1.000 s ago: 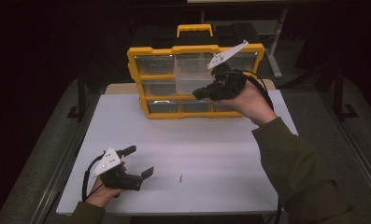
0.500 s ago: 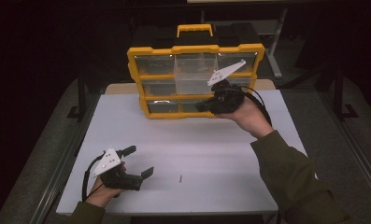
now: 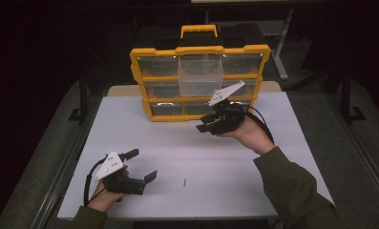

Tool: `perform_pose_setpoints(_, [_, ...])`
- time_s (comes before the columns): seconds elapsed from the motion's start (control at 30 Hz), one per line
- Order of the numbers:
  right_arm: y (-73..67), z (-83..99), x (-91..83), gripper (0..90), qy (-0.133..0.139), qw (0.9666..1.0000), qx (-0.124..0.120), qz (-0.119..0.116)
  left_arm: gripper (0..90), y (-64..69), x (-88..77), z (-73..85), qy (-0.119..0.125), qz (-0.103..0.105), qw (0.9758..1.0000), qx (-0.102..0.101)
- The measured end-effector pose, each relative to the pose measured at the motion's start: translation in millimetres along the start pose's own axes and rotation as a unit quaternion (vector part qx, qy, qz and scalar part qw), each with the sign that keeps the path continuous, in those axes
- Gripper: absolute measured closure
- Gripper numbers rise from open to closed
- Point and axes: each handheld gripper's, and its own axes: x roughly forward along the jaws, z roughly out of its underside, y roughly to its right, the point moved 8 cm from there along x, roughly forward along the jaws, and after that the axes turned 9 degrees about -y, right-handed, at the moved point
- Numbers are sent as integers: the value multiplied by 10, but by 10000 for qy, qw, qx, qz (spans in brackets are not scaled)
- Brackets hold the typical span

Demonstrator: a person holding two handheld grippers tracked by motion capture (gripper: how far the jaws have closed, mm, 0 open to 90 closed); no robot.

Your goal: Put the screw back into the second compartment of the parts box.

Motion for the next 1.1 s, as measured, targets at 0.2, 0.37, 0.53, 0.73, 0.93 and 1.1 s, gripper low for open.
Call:
perform_pose_setpoints(0.2, [-10,94,124,267,-4,9998,174,123,0,-1,-5,3,-30,-11,10000,1])
perform_pose_setpoints(0.37, [-33,175,202,195,70,9991,414,95,0,2,-3,1,-27,-12,10000,2])
perform_pose_setpoints(0.53, [-62,258,287,189,173,9989,432,52,0,0,-5,2,-27,-10,10000,2])
perform_pose_setpoints(0.73, [-144,386,398,190,177,9988,447,-68,0,2,-4,2,-24,-6,10000,0])
perform_pose_setpoints(0.93, [-224,564,545,198,101,9983,550,-132,0,17,2,-4,-5,13,10000,2])
perform_pose_setpoints(1.1, [-296,645,628,199,-46,9984,529,-191,0,7,-5,-5,-2,-2,10000,23])
